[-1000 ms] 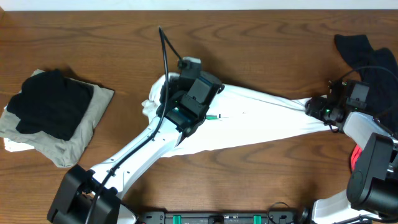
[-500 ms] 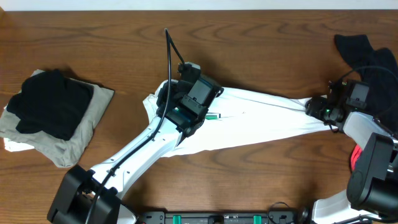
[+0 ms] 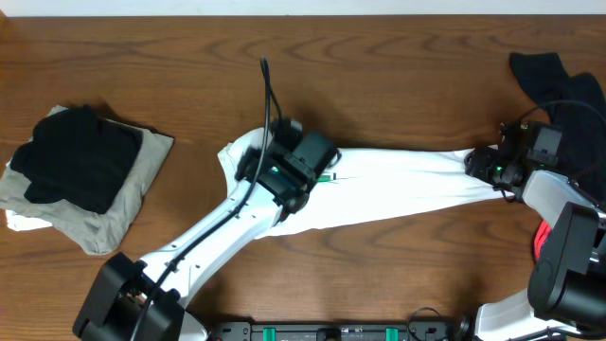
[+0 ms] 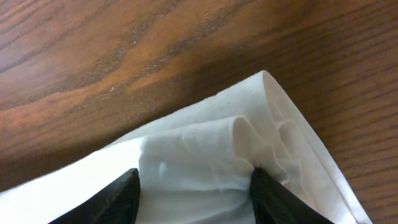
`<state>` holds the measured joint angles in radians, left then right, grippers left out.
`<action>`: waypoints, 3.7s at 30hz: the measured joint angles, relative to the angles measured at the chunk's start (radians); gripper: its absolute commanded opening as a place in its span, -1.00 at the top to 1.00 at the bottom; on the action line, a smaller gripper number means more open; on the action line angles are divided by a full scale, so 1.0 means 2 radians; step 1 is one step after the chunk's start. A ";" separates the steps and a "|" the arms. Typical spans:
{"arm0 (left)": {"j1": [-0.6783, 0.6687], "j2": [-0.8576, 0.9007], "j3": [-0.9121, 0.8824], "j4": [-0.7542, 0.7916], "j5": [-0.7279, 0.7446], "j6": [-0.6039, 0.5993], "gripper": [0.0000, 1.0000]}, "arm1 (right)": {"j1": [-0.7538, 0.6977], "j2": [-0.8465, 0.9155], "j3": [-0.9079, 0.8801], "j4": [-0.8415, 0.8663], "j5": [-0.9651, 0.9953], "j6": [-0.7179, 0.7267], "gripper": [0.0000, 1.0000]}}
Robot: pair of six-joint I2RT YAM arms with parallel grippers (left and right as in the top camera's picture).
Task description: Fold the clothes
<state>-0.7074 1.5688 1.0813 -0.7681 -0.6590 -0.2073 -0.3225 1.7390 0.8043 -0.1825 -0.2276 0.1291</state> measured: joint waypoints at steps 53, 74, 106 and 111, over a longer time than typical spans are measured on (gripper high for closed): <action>-0.056 -0.003 0.000 -0.093 0.464 -0.256 0.88 | 0.000 0.000 0.000 0.000 0.000 0.000 -0.14; -0.115 -0.003 0.000 -0.088 0.451 -0.277 -0.14 | 0.000 0.000 0.000 -0.001 0.000 0.000 -0.15; -0.115 -0.004 -0.101 -0.050 0.360 -0.431 0.00 | 0.000 0.000 0.000 -0.001 0.000 0.000 -0.17; -0.115 -0.004 -0.102 -0.063 0.362 -0.453 0.00 | 0.000 0.000 0.000 -0.001 0.000 0.000 -0.17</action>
<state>-0.9371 1.5616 0.8780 -0.8936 0.0647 -1.1133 -0.3222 1.7390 0.8043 -0.1841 -0.2279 0.1287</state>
